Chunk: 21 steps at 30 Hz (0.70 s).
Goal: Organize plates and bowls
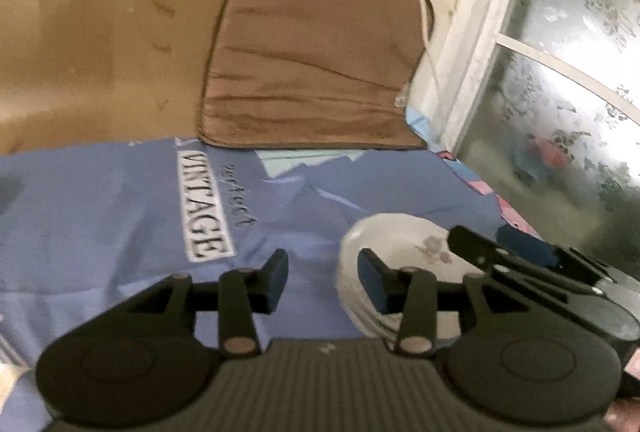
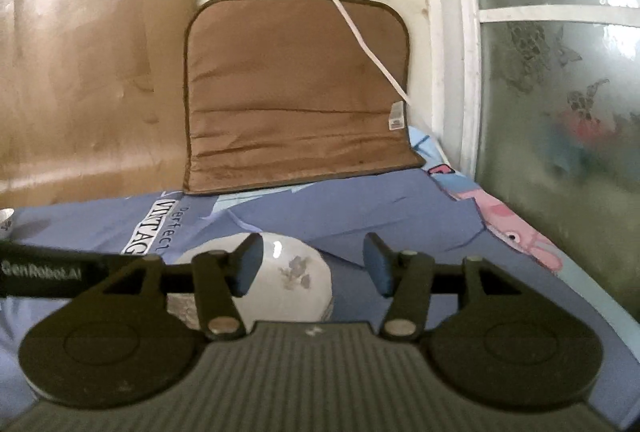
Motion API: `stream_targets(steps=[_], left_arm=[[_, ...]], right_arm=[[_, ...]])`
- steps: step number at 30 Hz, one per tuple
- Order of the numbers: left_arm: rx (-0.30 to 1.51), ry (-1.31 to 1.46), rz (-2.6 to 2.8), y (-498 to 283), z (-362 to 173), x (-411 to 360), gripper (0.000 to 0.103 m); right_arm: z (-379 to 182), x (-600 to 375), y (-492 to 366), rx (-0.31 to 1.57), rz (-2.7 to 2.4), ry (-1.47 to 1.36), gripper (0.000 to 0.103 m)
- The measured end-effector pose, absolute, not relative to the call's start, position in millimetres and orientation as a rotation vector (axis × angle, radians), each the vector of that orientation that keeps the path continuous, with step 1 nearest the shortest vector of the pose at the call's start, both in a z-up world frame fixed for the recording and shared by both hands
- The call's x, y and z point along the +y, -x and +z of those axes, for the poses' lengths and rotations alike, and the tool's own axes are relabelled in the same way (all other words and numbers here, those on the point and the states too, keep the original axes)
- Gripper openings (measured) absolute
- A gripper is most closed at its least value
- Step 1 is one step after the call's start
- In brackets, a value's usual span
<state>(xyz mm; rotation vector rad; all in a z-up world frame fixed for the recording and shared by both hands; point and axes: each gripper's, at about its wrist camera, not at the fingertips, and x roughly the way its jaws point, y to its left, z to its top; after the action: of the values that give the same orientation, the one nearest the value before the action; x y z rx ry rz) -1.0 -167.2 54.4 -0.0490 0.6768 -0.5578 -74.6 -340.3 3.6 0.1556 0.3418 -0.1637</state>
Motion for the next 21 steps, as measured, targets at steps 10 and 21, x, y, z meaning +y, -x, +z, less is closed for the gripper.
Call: stream_targets(steps=[10, 21], left_arm=[[0.676, -0.02, -0.349, 6, 41, -98, 0.043], [0.691, -0.054, -0.083, 10, 24, 2, 0.045]], right_arm=[[16, -291, 73, 0.344, -0.016, -0.156, 0.058], [4, -200, 35, 0.532, 0.259, -0.171, 0.058]])
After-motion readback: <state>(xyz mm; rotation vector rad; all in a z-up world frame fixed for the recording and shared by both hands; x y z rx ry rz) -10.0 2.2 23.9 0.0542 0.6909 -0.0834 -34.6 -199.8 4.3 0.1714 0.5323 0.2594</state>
